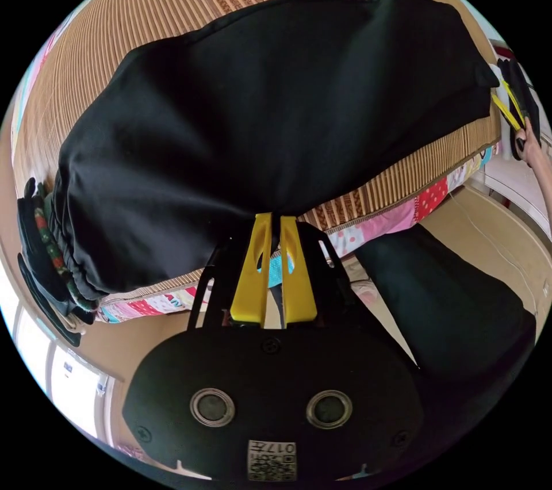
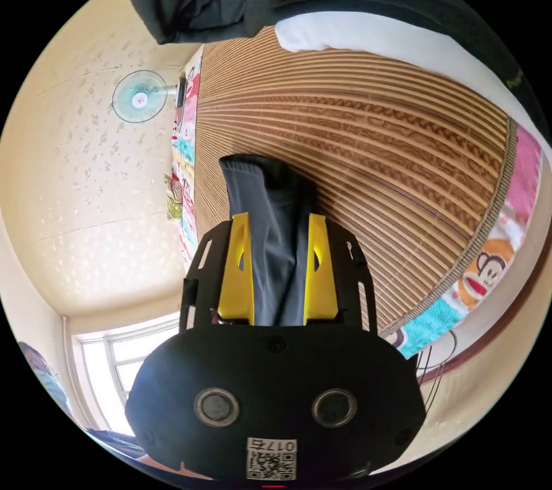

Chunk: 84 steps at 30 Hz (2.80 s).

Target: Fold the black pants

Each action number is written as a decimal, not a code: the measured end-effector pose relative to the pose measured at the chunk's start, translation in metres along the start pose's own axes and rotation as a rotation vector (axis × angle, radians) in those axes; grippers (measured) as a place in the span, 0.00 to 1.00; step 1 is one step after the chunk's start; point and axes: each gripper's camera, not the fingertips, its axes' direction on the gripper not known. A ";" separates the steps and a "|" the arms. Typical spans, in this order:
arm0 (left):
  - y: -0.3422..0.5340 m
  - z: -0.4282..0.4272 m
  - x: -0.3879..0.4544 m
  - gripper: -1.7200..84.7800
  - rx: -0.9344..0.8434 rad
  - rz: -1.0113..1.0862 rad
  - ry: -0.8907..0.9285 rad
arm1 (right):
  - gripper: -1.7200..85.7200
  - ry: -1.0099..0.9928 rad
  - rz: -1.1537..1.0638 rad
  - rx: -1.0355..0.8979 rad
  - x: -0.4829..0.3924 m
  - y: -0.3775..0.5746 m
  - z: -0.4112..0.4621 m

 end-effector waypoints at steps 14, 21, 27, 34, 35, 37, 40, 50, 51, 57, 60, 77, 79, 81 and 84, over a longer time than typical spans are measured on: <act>0.085 -0.074 -0.018 0.01 0.266 0.162 -0.051 | 0.06 0.021 -0.449 -0.041 -0.094 -0.028 -0.049; 0.091 -0.014 -0.044 0.01 0.099 -0.014 0.061 | 0.15 -0.027 0.177 -0.009 0.114 -0.008 -0.022; 0.144 0.009 -0.100 0.01 0.106 -0.226 0.321 | 0.19 -0.261 0.227 -0.079 0.169 0.030 0.044; 0.203 0.016 -0.170 0.01 0.092 -0.361 0.313 | 0.17 -0.377 0.183 -0.068 0.168 -0.025 0.097; 0.211 0.016 -0.181 0.01 0.093 -0.379 0.312 | 0.14 -0.427 0.200 -0.085 0.166 -0.039 0.104; 0.222 0.016 -0.196 0.01 0.100 -0.395 0.318 | 0.08 -0.534 0.118 -0.103 0.148 -0.057 0.109; 0.242 0.018 -0.218 0.01 0.113 -0.410 0.324 | 0.04 -0.486 -0.187 -0.153 0.078 -0.070 0.094; 0.333 0.072 -0.333 0.18 0.394 -0.783 0.767 | 0.02 -0.187 0.208 0.346 0.176 -0.036 -0.018; 0.339 0.077 -0.342 0.19 0.422 -0.826 0.807 | 0.02 -0.269 0.259 0.392 0.194 -0.018 -0.020; 0.361 0.124 -0.408 0.23 0.603 -1.085 1.058 | 0.02 -0.301 0.374 0.222 0.230 0.058 0.016; 0.347 0.141 -0.433 0.22 0.566 -1.087 1.111 | 0.02 -0.340 0.472 0.210 0.241 0.107 0.039; 0.395 0.185 -0.550 0.23 0.638 -0.940 1.278 | 0.02 -0.473 0.470 0.187 0.205 0.171 0.074; 0.381 0.186 -0.547 0.21 0.609 -0.910 1.272 | 0.02 -0.487 0.467 0.200 0.199 0.172 0.072; 0.377 0.186 -0.546 0.18 0.663 -0.950 1.297 | 0.02 -0.511 0.487 0.230 0.195 0.177 0.069; 0.376 0.194 -0.542 0.10 0.710 -1.049 1.406 | 0.02 -0.555 0.521 0.281 0.193 0.182 0.066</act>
